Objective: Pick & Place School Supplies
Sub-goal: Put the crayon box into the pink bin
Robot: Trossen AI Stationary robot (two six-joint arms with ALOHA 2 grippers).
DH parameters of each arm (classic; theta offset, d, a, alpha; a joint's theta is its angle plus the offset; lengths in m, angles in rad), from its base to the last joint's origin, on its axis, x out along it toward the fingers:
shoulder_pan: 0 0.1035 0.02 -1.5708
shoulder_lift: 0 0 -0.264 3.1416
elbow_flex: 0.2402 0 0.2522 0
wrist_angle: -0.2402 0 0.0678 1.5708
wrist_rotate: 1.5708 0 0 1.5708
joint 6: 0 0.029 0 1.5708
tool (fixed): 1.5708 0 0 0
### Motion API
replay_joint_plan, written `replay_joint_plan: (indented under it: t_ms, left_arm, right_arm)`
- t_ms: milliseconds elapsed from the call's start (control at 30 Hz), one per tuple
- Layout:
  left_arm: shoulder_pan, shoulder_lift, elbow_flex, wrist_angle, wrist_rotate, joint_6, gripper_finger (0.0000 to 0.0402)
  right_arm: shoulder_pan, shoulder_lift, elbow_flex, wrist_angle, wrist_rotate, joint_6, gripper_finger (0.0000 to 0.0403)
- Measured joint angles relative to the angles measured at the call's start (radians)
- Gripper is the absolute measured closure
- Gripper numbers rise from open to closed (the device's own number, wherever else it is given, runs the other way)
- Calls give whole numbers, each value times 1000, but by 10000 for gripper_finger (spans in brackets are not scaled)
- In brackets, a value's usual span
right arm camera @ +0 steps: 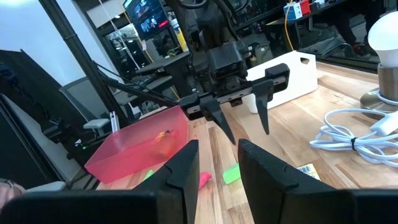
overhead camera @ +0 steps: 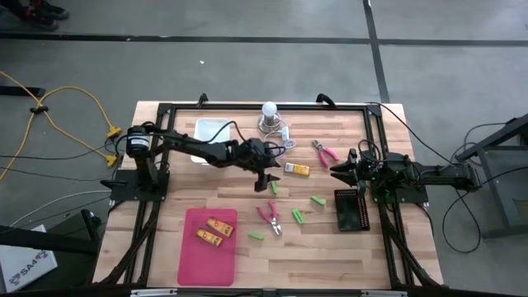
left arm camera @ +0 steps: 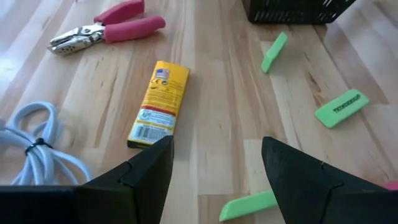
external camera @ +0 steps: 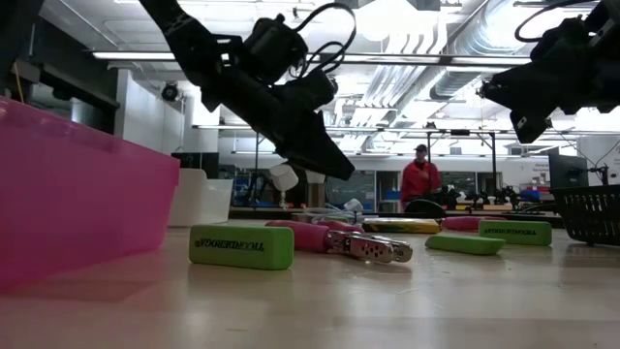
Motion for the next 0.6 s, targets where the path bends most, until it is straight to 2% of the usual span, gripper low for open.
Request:
replay_joint_plan:
  t_ms: [600]
  left_arm:
    - [-20, 0, 0, 35, 0, -30, 163]
  right_arm:
    - [0, 0, 0, 5, 3, 0, 302]
